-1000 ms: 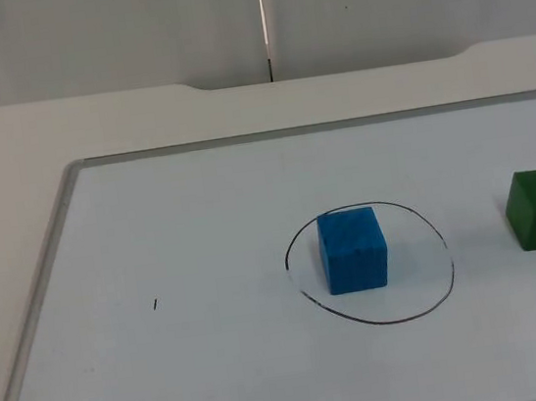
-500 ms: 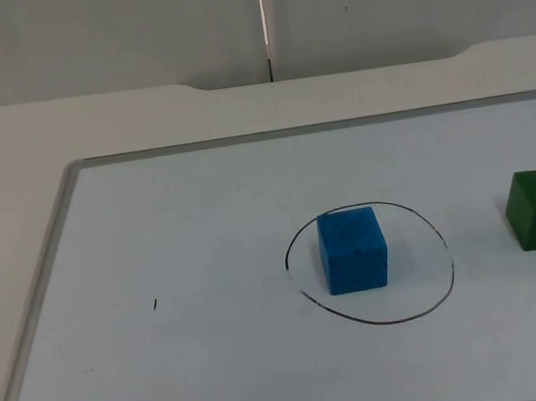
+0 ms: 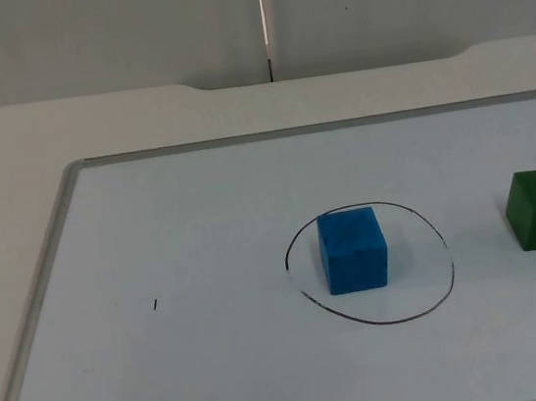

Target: Push the two cubes into the marked area.

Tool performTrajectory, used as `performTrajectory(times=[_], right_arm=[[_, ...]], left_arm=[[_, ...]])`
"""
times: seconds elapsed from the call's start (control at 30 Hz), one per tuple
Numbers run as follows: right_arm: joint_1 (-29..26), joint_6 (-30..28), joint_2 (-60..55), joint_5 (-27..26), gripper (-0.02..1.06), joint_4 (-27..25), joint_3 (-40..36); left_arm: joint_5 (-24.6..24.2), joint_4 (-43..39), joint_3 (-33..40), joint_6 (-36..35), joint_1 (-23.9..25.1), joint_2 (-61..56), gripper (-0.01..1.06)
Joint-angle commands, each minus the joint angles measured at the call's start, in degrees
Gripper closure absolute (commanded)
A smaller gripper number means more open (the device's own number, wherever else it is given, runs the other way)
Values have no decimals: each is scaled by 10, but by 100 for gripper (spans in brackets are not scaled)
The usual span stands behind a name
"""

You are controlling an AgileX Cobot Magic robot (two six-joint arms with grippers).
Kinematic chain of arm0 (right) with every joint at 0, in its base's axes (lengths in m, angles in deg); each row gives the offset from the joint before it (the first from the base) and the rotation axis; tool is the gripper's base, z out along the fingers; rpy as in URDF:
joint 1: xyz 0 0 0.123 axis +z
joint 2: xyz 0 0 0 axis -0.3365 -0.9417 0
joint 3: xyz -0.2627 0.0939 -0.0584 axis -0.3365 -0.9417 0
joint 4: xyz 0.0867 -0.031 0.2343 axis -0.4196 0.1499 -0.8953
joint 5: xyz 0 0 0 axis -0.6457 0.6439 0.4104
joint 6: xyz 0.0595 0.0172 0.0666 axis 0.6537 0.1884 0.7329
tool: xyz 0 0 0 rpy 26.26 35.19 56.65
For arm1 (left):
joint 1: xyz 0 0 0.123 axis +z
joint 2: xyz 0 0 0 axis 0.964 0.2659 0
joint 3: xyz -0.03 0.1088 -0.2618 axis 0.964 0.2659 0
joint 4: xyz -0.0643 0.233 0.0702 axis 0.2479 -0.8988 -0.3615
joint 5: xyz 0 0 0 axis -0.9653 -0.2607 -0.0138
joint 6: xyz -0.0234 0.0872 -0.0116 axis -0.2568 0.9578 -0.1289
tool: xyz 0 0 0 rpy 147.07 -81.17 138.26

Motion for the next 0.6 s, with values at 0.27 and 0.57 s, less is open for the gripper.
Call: performTrajectory(times=[0.27, 0.57], right_arm=[[2, 0, 2, -3, -1, -1, 0], [2, 0, 2, -3, -1, 1, 0]], left_arm=[[-45, 5, 33, -11, 2, -36, 105], [-59, -5, 39, 24, 2, -36, 105]])
